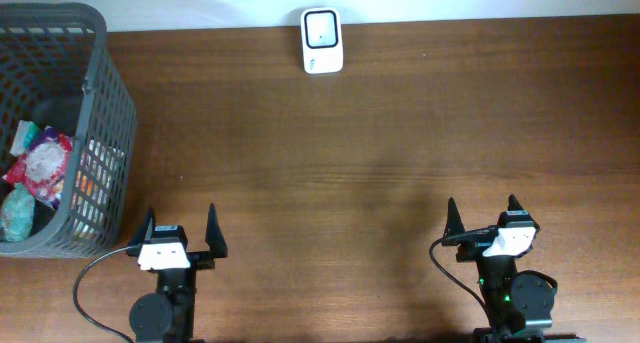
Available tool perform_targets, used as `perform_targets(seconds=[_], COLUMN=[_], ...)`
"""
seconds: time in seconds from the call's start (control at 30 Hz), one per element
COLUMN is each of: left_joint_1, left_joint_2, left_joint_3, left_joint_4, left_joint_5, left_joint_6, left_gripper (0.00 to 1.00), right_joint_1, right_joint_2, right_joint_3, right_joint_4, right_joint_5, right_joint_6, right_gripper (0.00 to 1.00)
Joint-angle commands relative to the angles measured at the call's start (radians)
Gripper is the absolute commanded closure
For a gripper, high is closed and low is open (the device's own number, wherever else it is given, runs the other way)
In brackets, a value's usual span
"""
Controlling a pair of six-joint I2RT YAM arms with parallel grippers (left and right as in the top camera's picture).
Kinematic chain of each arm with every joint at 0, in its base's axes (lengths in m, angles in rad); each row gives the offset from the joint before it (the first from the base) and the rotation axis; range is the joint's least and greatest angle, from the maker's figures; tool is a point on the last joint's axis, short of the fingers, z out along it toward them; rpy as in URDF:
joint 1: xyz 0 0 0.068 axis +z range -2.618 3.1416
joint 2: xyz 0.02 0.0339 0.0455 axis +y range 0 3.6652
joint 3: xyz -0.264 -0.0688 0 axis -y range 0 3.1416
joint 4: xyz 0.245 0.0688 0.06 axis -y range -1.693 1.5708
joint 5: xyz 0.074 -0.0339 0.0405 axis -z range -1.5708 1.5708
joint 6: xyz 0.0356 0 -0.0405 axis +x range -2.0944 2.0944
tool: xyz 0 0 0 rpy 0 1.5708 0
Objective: Scan the item barcode
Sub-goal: 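Move the left gripper into the grey basket toward the items, then grasp the red-purple wipes pack and place it near the scanner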
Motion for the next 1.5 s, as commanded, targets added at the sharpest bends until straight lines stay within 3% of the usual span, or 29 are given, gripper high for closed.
perform_targets(seconds=[0.0, 0.17, 0.2, 0.3, 0.33, 0.4, 0.43, 0.5, 0.6, 0.63, 0.67, 0.7, 0.73, 0.77, 0.8, 0.9, 1.1, 1.2, 1.47], left_joint_1=[-0.004, -0.004, -0.004, -0.004, -0.004, -0.004, -0.004, -0.004, -0.004, -0.004, -0.004, 0.000, 0.008, 0.040, 0.096, 0.311, 0.545, 0.558, 0.539], left_joint_2=[-0.008, -0.008, -0.008, 0.000, 0.027, 0.149, 0.282, 0.379, 0.427, 0.452, 0.499, 0.650, 0.756, 0.964, 1.153, 1.550, 1.871, 1.986, 2.290], left_joint_3=[-0.003, 0.003, 0.027, 0.145, 0.211, 0.414, 0.547, 0.621, 0.631, 0.660, 0.732, 0.939, 1.084, 1.357, 1.607, 2.033, 2.066, 2.065, 2.063], left_joint_4=[0.133, 0.514, 0.534, 0.520, 0.451, 0.117, 0.001, 0.073, 0.286, 0.293, 0.241, 0.048, -0.104, -0.392, -0.583, -0.789, -1.093, -1.183, -1.200], left_joint_5=[0.154, 0.238, 0.238, 0.236, 0.236, 0.237, 0.327, 0.423, 0.398, 0.336, 0.223, 0.072, 0.061, 0.044, -0.021, -0.041, -0.068, -0.003, -0.148], left_joint_6=[-0.010, -0.011, -0.011, -0.010, -0.011, -0.010, -0.010, -0.010, -0.091, -0.097, -0.096, -0.034, 0.023, 0.059, 0.058, 0.050, 0.080, 0.069, 0.023], left_gripper=[0.01, 0.01, 0.01, 0.01, 0.01, 0.01, 0.01, 0.01, 0.01, 0.01, 0.01, 0.01, 0.01, 0.01, 0.01, 0.01, 0.02, 0.01, 0.16], right_joint_1=[0.005, 0.005, 0.005, 0.005, 0.005, 0.005, 0.005, 0.005, 0.005, 0.005, 0.005, 0.005, 0.005, 0.005, 0.005, 0.005, 0.005, 0.005, 0.005], right_joint_2=[-0.006, -0.006, -0.006, -0.006, -0.006, -0.006, -0.006, -0.006, -0.006, -0.006, -0.006, -0.006, -0.006, -0.006, -0.006, -0.006, -0.006, -0.006, -0.006], right_joint_3=[-0.009, -0.009, -0.009, -0.009, -0.009, -0.009, -0.009, -0.009, -0.009, -0.009, -0.009, -0.009, -0.009, -0.009, -0.009, -0.009, -0.009, -0.009, -0.009], right_joint_4=[-0.002, -0.002, -0.002, -0.002, -0.002, -0.002, -0.002, -0.002, -0.002, -0.002, -0.002, -0.002, -0.002, -0.002, -0.002, -0.002, -0.002, -0.002, -0.002], right_joint_5=[0.016, 0.016, 0.016, 0.016, 0.016, 0.016, 0.016, 0.016, 0.016, 0.016, 0.016, 0.016, 0.016, 0.016, 0.016, 0.016, 0.016, 0.016, 0.016], right_joint_6=[0.000, 0.000, 0.000, 0.000, 0.000, 0.000, 0.000, 0.000, 0.000, 0.000, 0.000, 0.000, 0.000, 0.000, 0.000, 0.000, 0.000, 0.000, 0.000], right_gripper=[0.01, 0.01, 0.01, 0.01, 0.01, 0.01, 0.01, 0.01, 0.01, 0.01, 0.01, 0.01, 0.01, 0.01, 0.01, 0.01, 0.01, 0.01, 0.02])
